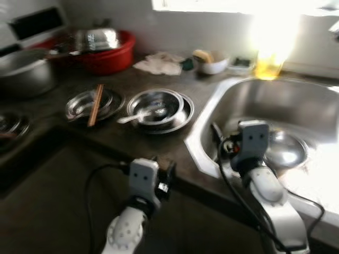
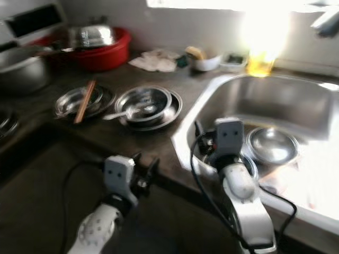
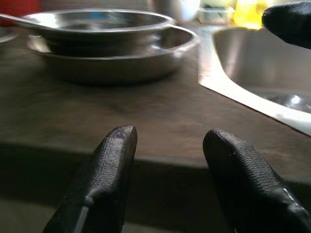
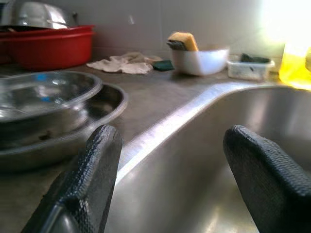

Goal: Kitchen organization

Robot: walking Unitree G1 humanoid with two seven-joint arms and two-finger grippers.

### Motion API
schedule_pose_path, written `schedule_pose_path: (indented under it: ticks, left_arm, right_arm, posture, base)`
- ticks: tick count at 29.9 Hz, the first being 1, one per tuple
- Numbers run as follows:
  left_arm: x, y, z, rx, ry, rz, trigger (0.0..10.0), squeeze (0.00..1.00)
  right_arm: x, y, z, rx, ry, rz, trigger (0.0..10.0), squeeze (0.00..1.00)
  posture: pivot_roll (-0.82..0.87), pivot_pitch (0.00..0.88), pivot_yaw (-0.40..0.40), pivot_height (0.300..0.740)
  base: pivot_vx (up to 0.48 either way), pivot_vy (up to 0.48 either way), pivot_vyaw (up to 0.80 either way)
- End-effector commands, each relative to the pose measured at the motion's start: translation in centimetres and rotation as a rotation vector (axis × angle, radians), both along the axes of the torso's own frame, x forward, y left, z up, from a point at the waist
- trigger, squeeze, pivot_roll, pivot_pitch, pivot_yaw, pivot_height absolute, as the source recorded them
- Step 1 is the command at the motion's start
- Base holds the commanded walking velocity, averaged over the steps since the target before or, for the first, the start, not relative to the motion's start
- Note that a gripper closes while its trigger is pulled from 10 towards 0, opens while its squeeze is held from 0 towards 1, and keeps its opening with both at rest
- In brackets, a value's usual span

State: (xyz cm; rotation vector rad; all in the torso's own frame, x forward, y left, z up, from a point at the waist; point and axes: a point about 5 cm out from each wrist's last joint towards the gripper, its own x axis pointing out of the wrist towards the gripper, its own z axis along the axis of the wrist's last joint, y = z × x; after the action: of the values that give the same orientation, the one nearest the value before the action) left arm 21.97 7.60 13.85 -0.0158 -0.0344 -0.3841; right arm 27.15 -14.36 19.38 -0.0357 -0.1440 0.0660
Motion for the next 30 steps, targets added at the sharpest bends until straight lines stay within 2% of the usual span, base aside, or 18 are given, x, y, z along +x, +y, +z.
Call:
schedule_pose_path:
  ticks: [1, 5, 9, 19, 22, 26, 28, 29, 30]
  left_arm:
    - [0.0, 0.7, -0.3, 0.025, 0.015, 0.025, 10.0, 0.00]
    - [0.0, 0.8, -0.4, 0.020, 0.019, 0.023, 10.0, 0.00]
    - [0.0, 0.8, -0.3, 0.019, 0.016, 0.027, 10.0, 0.00]
    - [0.0, 0.8, -0.4, 0.027, 0.013, 0.028, 10.0, 0.00]
    - [0.0, 0.7, -0.4, 0.027, 0.012, 0.028, 10.0, 0.00]
    - [-0.1, 0.7, -0.4, 0.026, 0.014, 0.030, 10.0, 0.00]
    - [-0.1, 0.7, -0.4, 0.024, 0.013, 0.031, 10.0, 0.00]
    - [-0.1, 0.8, -0.4, 0.024, 0.013, 0.032, 10.0, 0.00]
    - [-0.1, 0.8, -0.4, 0.024, 0.013, 0.032, 10.0, 0.00]
  right_arm:
    - [0.1, 0.7, 0.6, 0.017, -0.026, 0.026, 10.0, 0.00]
    - [0.3, 0.7, 0.8, 0.025, -0.031, 0.027, 10.0, 0.00]
    - [0.6, 0.6, 1.0, 0.038, -0.031, 0.026, 10.0, 0.00]
    - [1.2, 0.7, 2.0, 0.022, -0.080, 0.051, 10.0, 0.00]
    - [1.9, 0.9, 3.0, -0.036, -0.124, 0.085, 10.0, 0.00]
    - [2.5, 1.2, 3.8, -0.064, -0.163, 0.123, 10.0, 0.00]
    - [2.7, 1.9, 4.3, -0.108, -0.191, 0.188, 10.0, 0.00]
    - [2.9, 2.4, 4.3, -0.124, -0.193, 0.228, 10.0, 1.00]
    - [2.9, 2.8, 4.3, -0.133, -0.194, 0.253, 10.0, 1.00]
  posture:
    - [0.08, 0.095, 0.016, 0.740]
    - [0.08, 0.093, 0.017, 0.740]
    - [0.08, 0.092, 0.017, 0.740]
    - [0.08, 0.083, 0.015, 0.740]
    - [0.09, 0.080, 0.011, 0.740]
    - [0.09, 0.080, 0.011, 0.740]
    - [0.08, 0.080, 0.009, 0.740]
    - [0.08, 0.081, 0.010, 0.740]
    - [0.08, 0.081, 0.010, 0.740]
  base:
    - [0.000, 0.000, 0.80]
    - [0.000, 0.480, 0.80]
    - [0.000, 0.480, 0.00]
    - [0.000, 0.000, 0.00]
    - [0.000, 0.000, 0.00]
    - [0.000, 0.000, 0.00]
    - [0.000, 0.000, 0.00]
    - [0.000, 0.000, 0.00]
    - [0.000, 0.000, 0.00]
